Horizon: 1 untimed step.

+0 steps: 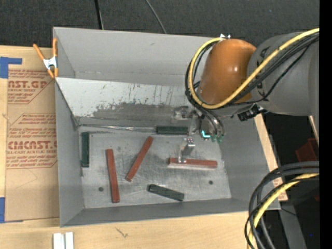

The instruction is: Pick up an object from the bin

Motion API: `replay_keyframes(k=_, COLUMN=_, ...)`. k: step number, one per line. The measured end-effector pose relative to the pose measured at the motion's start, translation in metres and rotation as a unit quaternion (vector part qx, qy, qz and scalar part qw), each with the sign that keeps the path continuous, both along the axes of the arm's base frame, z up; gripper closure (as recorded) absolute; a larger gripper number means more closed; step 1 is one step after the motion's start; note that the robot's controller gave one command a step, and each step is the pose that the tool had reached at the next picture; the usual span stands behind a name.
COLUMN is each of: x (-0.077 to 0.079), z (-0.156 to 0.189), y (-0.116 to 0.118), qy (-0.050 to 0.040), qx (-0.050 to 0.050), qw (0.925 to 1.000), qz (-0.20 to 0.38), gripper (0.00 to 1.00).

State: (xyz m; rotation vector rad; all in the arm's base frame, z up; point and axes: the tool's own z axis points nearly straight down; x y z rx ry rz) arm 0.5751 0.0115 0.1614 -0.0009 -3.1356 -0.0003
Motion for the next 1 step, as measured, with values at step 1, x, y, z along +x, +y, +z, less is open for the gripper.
replay_keyframes(k=1, x=0.0019, z=0.0042, y=0.0001, qy=-0.0037, qx=0.0, qw=1.0, qz=0.0, gripper=0.0)
